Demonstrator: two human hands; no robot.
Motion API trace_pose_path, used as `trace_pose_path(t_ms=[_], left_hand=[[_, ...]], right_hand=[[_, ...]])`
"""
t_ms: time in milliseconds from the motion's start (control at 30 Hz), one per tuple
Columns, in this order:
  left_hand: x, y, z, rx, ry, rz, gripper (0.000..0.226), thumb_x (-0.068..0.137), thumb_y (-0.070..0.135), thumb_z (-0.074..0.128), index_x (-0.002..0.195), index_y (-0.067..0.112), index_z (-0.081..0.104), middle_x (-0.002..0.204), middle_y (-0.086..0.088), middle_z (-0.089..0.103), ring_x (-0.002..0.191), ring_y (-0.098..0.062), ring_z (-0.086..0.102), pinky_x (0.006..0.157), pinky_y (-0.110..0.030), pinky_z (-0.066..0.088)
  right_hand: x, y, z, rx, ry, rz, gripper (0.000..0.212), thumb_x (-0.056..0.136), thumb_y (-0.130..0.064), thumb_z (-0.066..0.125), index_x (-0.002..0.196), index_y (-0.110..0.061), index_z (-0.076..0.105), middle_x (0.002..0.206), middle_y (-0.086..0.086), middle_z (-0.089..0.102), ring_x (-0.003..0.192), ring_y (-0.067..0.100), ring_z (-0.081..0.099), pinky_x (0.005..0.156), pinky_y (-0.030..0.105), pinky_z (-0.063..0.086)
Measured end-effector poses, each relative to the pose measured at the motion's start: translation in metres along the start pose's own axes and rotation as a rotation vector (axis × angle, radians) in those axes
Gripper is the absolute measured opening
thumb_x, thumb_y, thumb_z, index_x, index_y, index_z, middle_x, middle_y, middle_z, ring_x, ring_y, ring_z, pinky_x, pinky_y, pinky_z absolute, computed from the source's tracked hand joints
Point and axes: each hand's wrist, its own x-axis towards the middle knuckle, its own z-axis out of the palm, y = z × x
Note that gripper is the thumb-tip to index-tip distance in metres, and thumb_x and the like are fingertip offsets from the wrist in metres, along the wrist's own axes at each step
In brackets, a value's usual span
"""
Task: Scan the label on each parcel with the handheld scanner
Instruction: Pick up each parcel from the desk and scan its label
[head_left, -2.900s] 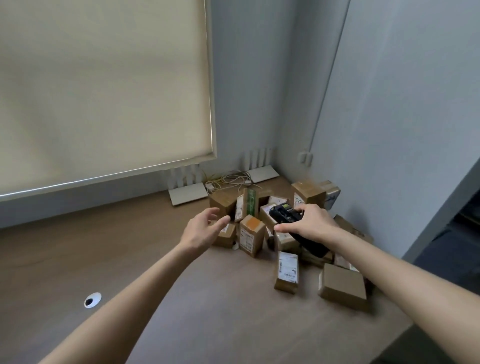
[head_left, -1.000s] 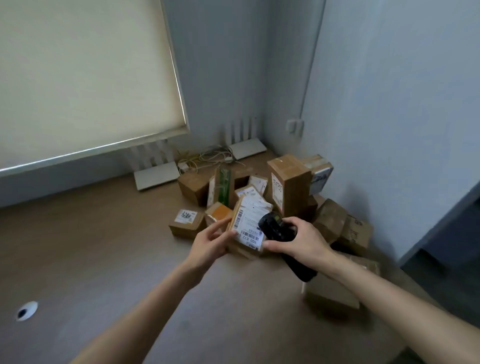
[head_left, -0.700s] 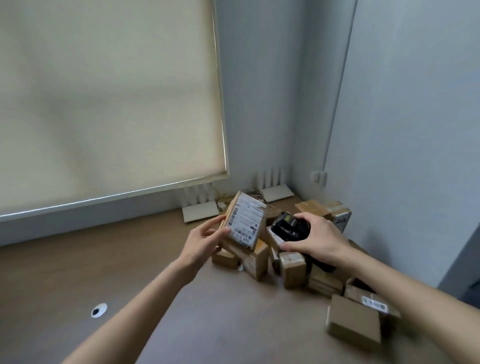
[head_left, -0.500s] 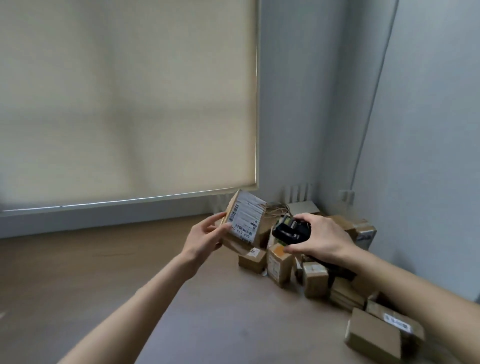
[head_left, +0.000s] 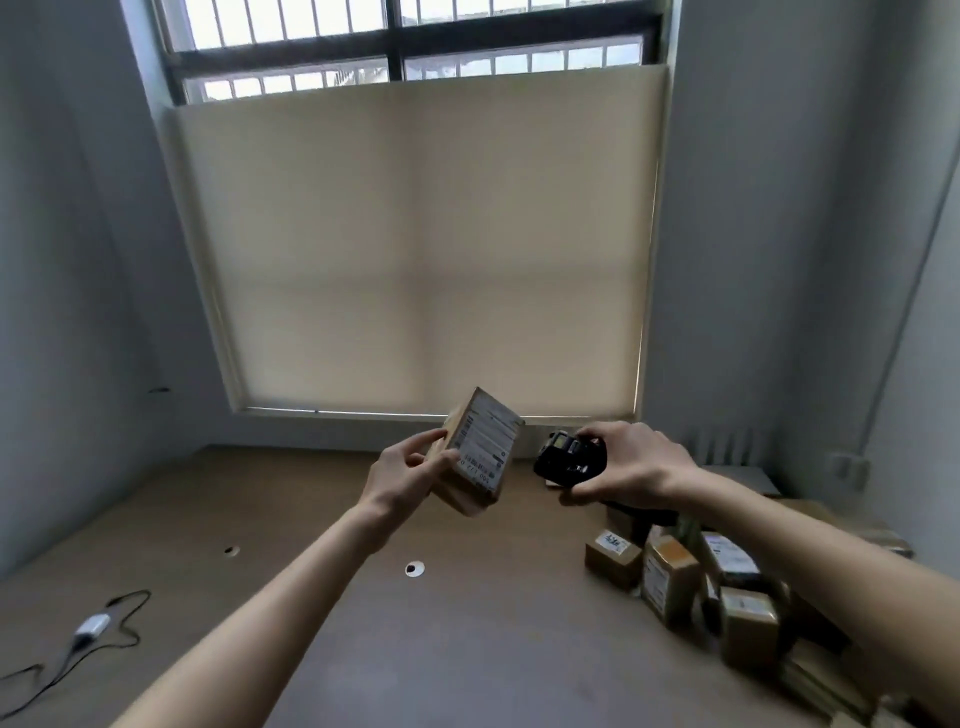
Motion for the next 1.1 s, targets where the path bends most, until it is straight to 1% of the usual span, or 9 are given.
trace_pose_path(t_ms=[100, 167, 333, 600, 833, 933, 1000, 1033, 1100], left_hand=[[-0.012, 0.001, -0.008, 0.027, 0.06, -0.027, 0.064, 0.063, 0.068, 0.073, 0.123, 0.048, 0.068, 0.099, -0.003, 0.077, 0.097, -0.018, 0.073, 0.094, -0.046, 0.058], [-0.021, 0.003, -0.011, 0.036, 0.095, -0.043, 0.063, 0.063, 0.068, 0.073, 0.123, 0.047, 0.068, 0.098, -0.001, 0.077, 0.097, -0.017, 0.073, 0.095, -0.047, 0.057], [-0.042, 0.006, -0.013, 0.057, 0.149, -0.071, 0.064, 0.06, 0.068, 0.072, 0.12, 0.047, 0.069, 0.092, 0.0, 0.077, 0.096, -0.016, 0.073, 0.095, -0.047, 0.057], [-0.066, 0.008, -0.019, 0.087, 0.166, -0.081, 0.055, 0.063, 0.072, 0.071, 0.116, 0.058, 0.067, 0.099, -0.002, 0.076, 0.099, -0.018, 0.071, 0.095, -0.046, 0.057], [-0.084, 0.01, -0.02, 0.07, 0.168, -0.096, 0.057, 0.062, 0.072, 0.072, 0.116, 0.056, 0.067, 0.099, -0.004, 0.076, 0.099, -0.019, 0.071, 0.095, -0.046, 0.057], [-0.092, 0.013, -0.022, 0.029, 0.186, -0.106, 0.062, 0.059, 0.07, 0.073, 0.118, 0.05, 0.069, 0.097, -0.005, 0.076, 0.096, -0.021, 0.073, 0.093, -0.048, 0.058], [-0.102, 0.017, -0.022, -0.05, 0.193, -0.12, 0.063, 0.059, 0.065, 0.075, 0.119, 0.043, 0.07, 0.099, -0.009, 0.075, 0.097, -0.023, 0.072, 0.092, -0.047, 0.059], [-0.108, 0.018, -0.022, -0.102, 0.203, -0.131, 0.055, 0.064, 0.058, 0.078, 0.116, 0.041, 0.069, 0.101, -0.012, 0.074, 0.097, -0.023, 0.071, 0.091, -0.046, 0.06], [-0.12, 0.019, -0.025, -0.187, 0.217, -0.15, 0.035, 0.083, 0.039, 0.078, 0.115, 0.04, 0.064, 0.104, -0.014, 0.072, 0.097, -0.022, 0.069, 0.09, -0.042, 0.058]], right_hand=[[-0.007, -0.01, -0.002, -0.06, 0.006, -0.044, 0.074, 0.064, -0.064, 0.087, 0.13, -0.039, 0.064, 0.122, -0.011, 0.073, 0.112, 0.018, 0.066, 0.09, 0.033, 0.053], [-0.011, -0.014, -0.003, -0.1, 0.008, -0.059, 0.072, 0.064, -0.065, 0.087, 0.128, -0.038, 0.066, 0.119, -0.011, 0.073, 0.11, 0.018, 0.067, 0.088, 0.031, 0.051], [-0.018, -0.021, -0.006, -0.191, 0.001, -0.091, 0.074, 0.063, -0.071, 0.084, 0.125, -0.035, 0.067, 0.112, -0.009, 0.074, 0.104, 0.017, 0.068, 0.081, 0.029, 0.049], [-0.029, -0.028, -0.004, -0.233, 0.022, -0.134, 0.069, 0.063, -0.071, 0.084, 0.12, -0.035, 0.069, 0.111, -0.008, 0.075, 0.104, 0.02, 0.067, 0.075, 0.031, 0.043], [-0.036, -0.033, -0.004, -0.218, 0.025, -0.157, 0.066, 0.065, -0.071, 0.083, 0.118, -0.036, 0.069, 0.111, -0.009, 0.075, 0.108, 0.02, 0.067, 0.075, 0.031, 0.038], [-0.037, -0.036, -0.001, -0.147, 0.023, -0.148, 0.071, 0.062, -0.073, 0.084, 0.121, -0.036, 0.069, 0.113, -0.009, 0.075, 0.108, 0.021, 0.068, 0.079, 0.031, 0.047], [-0.034, -0.039, 0.007, 0.011, -0.028, -0.125, 0.073, 0.056, -0.075, 0.083, 0.116, -0.035, 0.07, 0.108, -0.01, 0.076, 0.104, 0.018, 0.069, 0.087, 0.034, 0.055], [-0.031, -0.042, 0.013, 0.105, -0.057, -0.126, 0.076, 0.05, -0.078, 0.081, 0.112, -0.035, 0.07, 0.104, -0.011, 0.075, 0.101, 0.016, 0.07, 0.089, 0.036, 0.057], [-0.025, -0.051, 0.03, 0.28, -0.083, -0.139, 0.081, 0.04, -0.081, 0.078, 0.107, -0.035, 0.071, 0.097, -0.013, 0.075, 0.094, 0.013, 0.071, 0.089, 0.038, 0.059]])
